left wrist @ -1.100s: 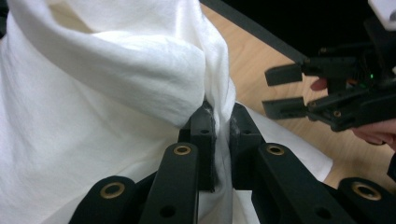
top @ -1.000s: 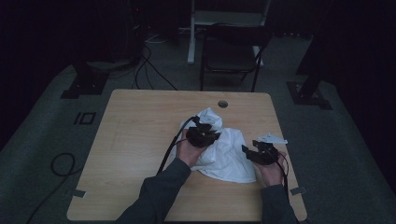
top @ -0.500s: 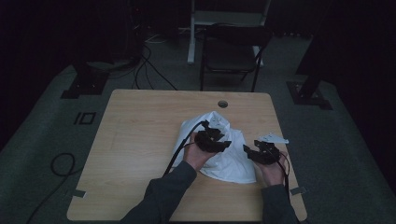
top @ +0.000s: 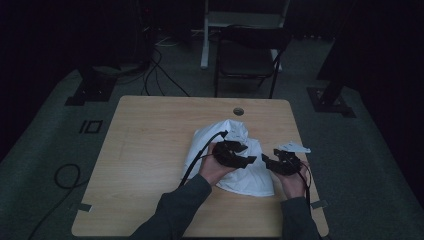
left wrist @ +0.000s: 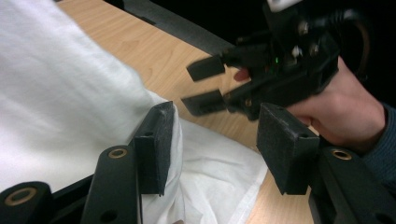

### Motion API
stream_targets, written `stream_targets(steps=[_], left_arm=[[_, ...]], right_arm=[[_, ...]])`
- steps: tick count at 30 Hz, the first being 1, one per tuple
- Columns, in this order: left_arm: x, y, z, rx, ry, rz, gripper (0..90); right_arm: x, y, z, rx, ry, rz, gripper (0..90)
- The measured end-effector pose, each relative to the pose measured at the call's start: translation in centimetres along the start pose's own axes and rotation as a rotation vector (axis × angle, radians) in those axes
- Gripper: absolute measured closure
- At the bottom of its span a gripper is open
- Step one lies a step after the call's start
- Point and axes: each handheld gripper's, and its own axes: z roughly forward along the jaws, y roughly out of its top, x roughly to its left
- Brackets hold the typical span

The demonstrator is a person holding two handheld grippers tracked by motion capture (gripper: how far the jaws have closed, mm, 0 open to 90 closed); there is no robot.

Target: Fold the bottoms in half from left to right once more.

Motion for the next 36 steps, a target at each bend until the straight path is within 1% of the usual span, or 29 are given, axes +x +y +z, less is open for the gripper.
stream_targets(steps=[2,4,6,7,8,10,11,12,13,14,15,17,18,19,20,21,22,23,24,26,27,28,30,31,32,33,34,35,36], left_arm=[[0.0,-0.2,0.2,0.012,0.004,0.010,47.8],[-0.1,-0.5,0.4,0.015,0.003,0.015,48.0],[-0.1,-0.8,0.6,0.018,0.001,0.014,48.5],[-0.1,-0.8,0.6,0.018,0.001,0.014,48.9],[-0.1,-1.2,0.8,0.023,-0.006,0.009,48.9],[-0.1,-1.4,1.1,0.032,-0.010,0.009,48.9],[-0.1,-1.4,1.1,0.032,-0.010,0.009,48.9],[-0.2,-1.5,1.3,0.037,-0.009,0.021,48.9],[-0.2,-1.5,1.3,0.039,-0.009,0.026,48.8],[-0.3,-1.6,1.4,0.039,-0.008,0.029,48.8],[-0.4,-1.7,1.4,0.041,-0.011,0.035,48.7],[-0.5,-1.8,1.4,0.035,-0.013,0.036,48.7],[-0.6,-2.0,1.3,0.034,-0.016,0.038,48.7],[-0.6,-2.1,1.2,0.038,-0.016,0.042,48.7],[-0.7,-2.2,1.1,0.035,-0.018,0.043,48.7],[-0.8,-2.3,0.9,0.035,-0.021,0.043,48.4],[-0.8,-2.4,0.6,0.030,-0.020,0.047,47.9],[-0.9,-2.5,0.1,0.022,-0.020,0.046,47.7],[-0.8,-2.6,-0.4,0.014,-0.028,0.045,47.5],[-0.6,-2.6,-1.8,-0.010,-0.023,0.049,47.6],[-0.4,-2.6,-2.6,-0.027,-0.021,0.044,47.6],[-0.2,-2.6,-3.3,-0.046,-0.010,0.039,47.6],[0.7,-2.7,-4.8,-0.077,0.022,0.026,47.2],[1.3,-2.7,-5.5,-0.093,0.036,0.010,47.2],[1.9,-2.8,-6.1,-0.109,0.062,-0.005,47.1],[2.7,-2.9,-6.7,-0.122,0.088,-0.025,47.1],[3.5,-3.1,-7.2,-0.132,0.126,-0.042,47.2],[4.2,-3.1,-7.6,-0.137,0.175,-0.054,47.4],[4.2,-3.1,-7.6,-0.137,0.175,-0.054,47.8]], right_arm=[[-0.1,1.1,-0.6,-0.033,0.018,0.002,44.6],[-0.1,2.5,-1.2,-0.066,0.039,-0.006,45.5],[0.0,4.0,-1.8,-0.105,0.074,-0.009,45.9],[0.0,4.0,-1.8,-0.105,0.074,-0.009,45.9],[0.3,5.3,-2.2,-0.142,0.123,-0.006,45.9],[0.8,6.5,-2.5,-0.177,0.189,0.004,45.0],[0.8,6.5,-2.5,-0.177,0.189,0.004,45.0],[1.1,7.0,-2.7,-0.194,0.216,0.000,44.0],[1.8,8.0,-2.8,-0.224,0.292,0.000,41.1],[2.2,8.4,-2.7,-0.230,0.324,-0.004,40.0],[2.5,8.9,-2.5,-0.224,0.346,-0.013,39.1],[3.2,9.6,-1.6,-0.187,0.381,-0.039,40.9],[3.3,9.9,-1.0,-0.156,0.386,-0.050,44.9],[3.4,10.0,-0.2,-0.123,0.369,-0.068,52.3],[3.4,10.0,0.6,-0.092,0.364,-0.081,65.7],[3.3,9.9,1.3,-0.053,0.380,-0.083,75.4],[3.4,9.6,1.7,-0.034,0.366,-0.090,83.1],[3.4,9.4,1.9,-0.020,0.336,-0.093,85.1],[3.3,9.1,1.9,-0.014,0.321,-0.082,85.8],[2.8,8.6,1.6,-0.032,0.301,-0.061,86.2],[2.6,8.4,1.4,-0.035,0.285,-0.063,86.2],[2.4,8.3,1.2,-0.035,0.274,-0.063,86.2],[2.2,8.1,0.8,-0.035,0.255,-0.072,86.2],[2.1,8.0,0.5,-0.034,0.242,-0.083,86.1],[2.0,7.9,0.3,-0.033,0.236,-0.088,86.1],[1.8,7.8,0.0,-0.036,0.234,-0.087,86.1],[1.7,7.7,-0.3,-0.038,0.232,-0.083,86.0],[1.6,7.6,-0.5,-0.039,0.227,-0.085,86.1],[1.6,7.6,-0.5,-0.039,0.227,-0.085,86.1]])
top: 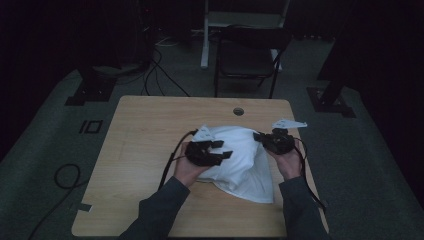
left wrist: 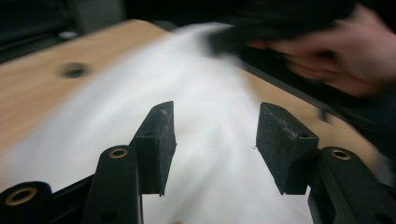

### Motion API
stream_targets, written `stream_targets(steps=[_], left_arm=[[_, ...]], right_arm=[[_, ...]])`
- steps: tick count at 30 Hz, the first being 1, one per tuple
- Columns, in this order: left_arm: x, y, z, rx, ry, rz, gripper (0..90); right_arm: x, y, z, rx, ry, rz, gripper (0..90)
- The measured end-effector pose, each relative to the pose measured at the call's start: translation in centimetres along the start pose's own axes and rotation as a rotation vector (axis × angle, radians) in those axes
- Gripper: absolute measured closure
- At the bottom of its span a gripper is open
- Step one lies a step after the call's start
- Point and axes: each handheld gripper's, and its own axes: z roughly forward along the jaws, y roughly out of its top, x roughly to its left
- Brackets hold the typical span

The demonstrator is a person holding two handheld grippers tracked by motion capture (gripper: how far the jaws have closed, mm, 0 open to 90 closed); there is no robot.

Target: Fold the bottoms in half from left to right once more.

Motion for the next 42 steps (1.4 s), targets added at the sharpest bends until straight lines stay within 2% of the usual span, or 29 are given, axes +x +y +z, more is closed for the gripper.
stream_targets(steps=[2,4,5,7,8,9,11,12,13,14,17,20,21,23,25,28,31,36,42], left_arm=[[1.9,-0.1,0.1,0.005,0.114,-0.032,48.3],[3.3,-0.3,0.8,0.020,0.165,-0.074,49.0],[3.9,-0.8,1.9,0.056,0.162,-0.087,49.4],[3.9,-1.4,3.6,0.113,0.152,-0.079,49.4],[3.9,-1.4,3.6,0.113,0.152,-0.079,49.5],[3.7,-1.8,4.4,0.138,0.124,-0.073,49.8],[3.0,-2.4,5.8,0.172,0.101,-0.062,49.7],[1.9,-2.8,6.7,0.192,0.089,-0.042,49.7],[1.3,-2.9,7.2,0.208,0.090,-0.027,48.8],[0.7,-3.0,7.6,0.212,0.088,-0.021,48.7],[-0.5,-3.4,8.5,0.214,0.062,-0.025,48.5],[-1.4,-3.7,9.4,0.207,0.045,-0.037,48.5],[-1.7,-3.8,9.6,0.203,0.043,-0.035,48.5],[-2.3,-3.9,9.9,0.204,0.050,-0.027,48.2],[-2.6,-4.0,10.1,0.214,0.062,-0.024,48.3],[-3.1,-4.4,10.5,0.222,0.075,-0.019,48.3],[-3.5,-4.8,10.7,0.218,0.094,-0.011,48.3],[-3.8,-5.0,10.6,0.208,0.117,-0.029,48.3],[-4.0,-5.4,10.2,0.184,0.136,-0.070,48.1]], right_arm=[[-0.1,-0.3,-0.4,0.002,-0.009,-0.005,86.0],[-0.3,-0.6,-0.7,0.005,-0.012,0.003,85.9],[-0.5,-0.9,-0.9,0.013,-0.022,0.008,85.8],[-0.8,-1.3,-1.0,0.019,-0.021,0.019,85.7],[-0.9,-1.6,-1.0,0.025,-0.020,0.025,85.6],[-1.0,-1.9,-1.1,0.036,-0.020,0.033,85.3],[-1.2,-2.2,-1.1,0.045,-0.026,0.039,84.7],[-1.3,-2.4,-1.2,0.052,-0.039,0.044,82.6],[-1.4,-2.8,-1.6,0.047,-0.077,0.040,69.8],[-1.3,-2.9,-1.8,0.033,-0.104,0.039,63.4],[-0.5,-2.8,-2.5,-0.006,-0.168,0.023,55.3],[1.2,-3.1,-2.1,-0.011,-0.156,-0.032,54.3],[1.8,-3.5,-1.6,0.001,-0.145,-0.049,54.1],[2.8,-4.5,-0.3,0.071,-0.133,-0.069,52.5],[3.3,-5.8,1.1,0.147,-0.170,-0.090,52.3],[2.9,-7.5,2.3,0.209,-0.180,-0.050,53.0],[2.3,-8.3,3.1,0.250,-0.185,-0.042,53.2],[1.8,-8.6,4.4,0.265,-0.173,-0.038,53.6],[1.6,-8.5,4.9,0.258,-0.153,-0.048,53.8]])
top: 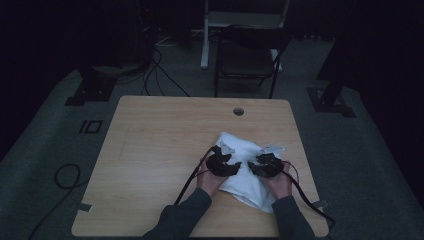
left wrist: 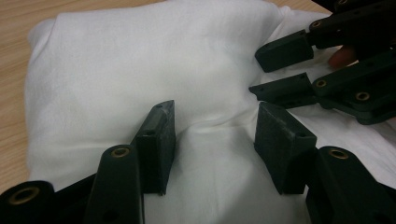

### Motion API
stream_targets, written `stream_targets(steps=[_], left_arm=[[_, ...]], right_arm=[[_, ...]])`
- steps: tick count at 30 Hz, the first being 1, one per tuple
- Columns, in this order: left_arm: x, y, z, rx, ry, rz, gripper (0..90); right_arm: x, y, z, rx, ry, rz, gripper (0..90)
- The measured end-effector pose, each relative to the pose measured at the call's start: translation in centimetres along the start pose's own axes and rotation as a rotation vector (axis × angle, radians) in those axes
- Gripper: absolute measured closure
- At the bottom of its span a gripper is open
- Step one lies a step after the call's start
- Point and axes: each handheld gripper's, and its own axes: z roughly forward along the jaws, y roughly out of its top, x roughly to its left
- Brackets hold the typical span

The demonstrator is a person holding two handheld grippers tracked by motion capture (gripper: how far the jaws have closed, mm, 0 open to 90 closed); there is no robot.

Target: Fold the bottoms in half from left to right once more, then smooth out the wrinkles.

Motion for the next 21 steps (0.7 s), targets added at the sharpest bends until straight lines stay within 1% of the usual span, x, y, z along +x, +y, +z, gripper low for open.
stream_targets(steps=[2,6,8,12,14,15,16,17,19,21], left_arm=[[0.0,-0.1,-0.2,-0.003,0.002,-0.015,48.1],[0.2,-0.6,-0.7,-0.007,0.018,-0.016,48.1],[0.8,-0.8,-1.2,-0.011,0.009,-0.026,48.1],[2.3,-1.4,-2.2,-0.019,-0.005,-0.042,48.2],[3.1,-1.7,-2.7,-0.020,0.004,-0.049,48.2],[3.1,-1.7,-2.7,-0.020,0.004,-0.049,48.1],[3.7,-2.0,-3.2,-0.024,0.022,-0.056,48.1],[4.1,-2.1,-3.4,-0.031,0.031,-0.061,48.0],[4.6,-2.2,-3.8,-0.051,0.034,-0.081,47.3],[4.9,-2.0,-4.5,-0.077,0.020,-0.091,45.8]], right_arm=[[-0.1,0.1,0.2,-0.001,0.013,-0.001,53.8],[-0.1,0.4,0.9,-0.013,0.040,-0.002,53.9],[0.1,0.7,1.3,-0.025,0.055,0.000,53.9],[0.6,1.4,2.2,-0.039,0.086,-0.002,53.9],[1.1,2.0,2.7,-0.044,0.098,-0.004,53.9],[1.1,2.0,2.7,-0.044,0.098,-0.004,53.9],[1.7,2.6,3.3,-0.048,0.109,-0.017,53.4],[2.0,3.0,3.5,-0.054,0.107,-0.031,52.0],[2.4,3.8,3.7,-0.063,0.079,-0.061,45.4],[2.7,4.5,3.0,-0.085,0.050,-0.052,38.5]])
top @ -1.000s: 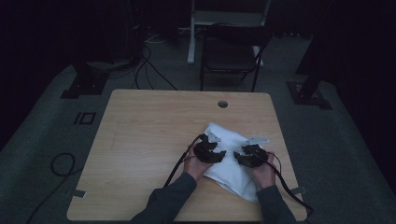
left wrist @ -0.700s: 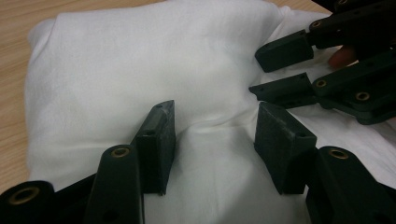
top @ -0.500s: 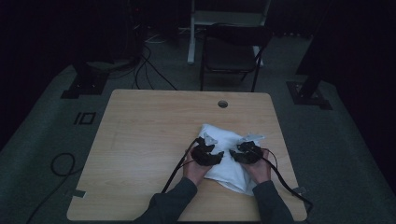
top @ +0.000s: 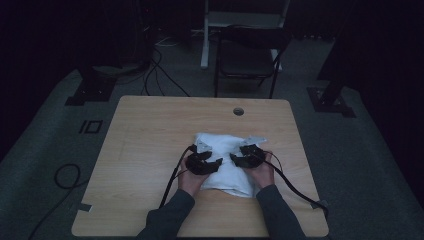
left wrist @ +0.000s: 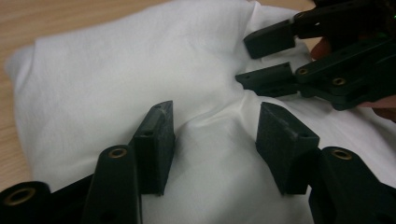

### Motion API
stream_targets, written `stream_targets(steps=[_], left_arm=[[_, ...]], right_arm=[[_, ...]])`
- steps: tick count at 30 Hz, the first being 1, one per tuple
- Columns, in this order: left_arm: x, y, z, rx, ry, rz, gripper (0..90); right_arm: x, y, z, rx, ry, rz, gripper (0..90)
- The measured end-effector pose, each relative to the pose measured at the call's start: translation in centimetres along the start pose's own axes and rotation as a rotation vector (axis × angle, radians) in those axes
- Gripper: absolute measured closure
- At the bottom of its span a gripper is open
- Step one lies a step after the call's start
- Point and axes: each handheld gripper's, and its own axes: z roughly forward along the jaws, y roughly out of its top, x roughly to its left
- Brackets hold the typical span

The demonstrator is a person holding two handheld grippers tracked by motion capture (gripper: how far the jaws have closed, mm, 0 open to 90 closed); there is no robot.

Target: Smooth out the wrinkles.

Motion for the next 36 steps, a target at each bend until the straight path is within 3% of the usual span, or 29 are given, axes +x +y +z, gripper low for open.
stream_targets(steps=[4,7,10,13,16,19,25,27,36], left_arm=[[0.6,0.4,-2.5,-0.064,0.008,0.007,42.1],[1.6,0.2,-4.3,-0.083,0.041,0.015,41.1],[2.6,-0.5,-4.8,-0.067,0.062,0.029,41.0],[2.9,-1.6,-3.9,-0.027,0.050,0.042,41.0],[2.4,-2.2,-2.9,-0.016,0.042,0.056,41.9],[1.6,-2.7,-1.9,0.000,0.086,0.099,42.3],[0.9,-3.6,-0.4,-0.023,0.142,0.093,42.5],[0.9,-3.5,-0.3,-0.030,0.144,0.089,42.5],[2.0,-2.0,1.3,-0.033,0.180,0.061,42.3]], right_arm=[[1.0,0.7,-3.1,-0.114,0.019,0.009,26.8],[1.7,0.7,-4.6,-0.165,0.090,0.001,21.2],[2.6,0.1,-4.4,-0.136,0.118,-0.045,15.8],[2.7,-1.0,-3.1,-0.046,0.096,-0.085,14.6],[2.0,-2.1,-2.1,0.010,0.074,-0.077,15.7],[1.0,-3.0,-1.5,0.058,0.068,-0.051,16.4],[-0.5,-4.0,-0.7,0.065,0.083,-0.019,16.6],[-0.7,-4.0,-0.5,0.060,0.082,-0.012,16.6],[-2.2,-2.6,0.4,0.042,0.024,-0.033,19.2]])
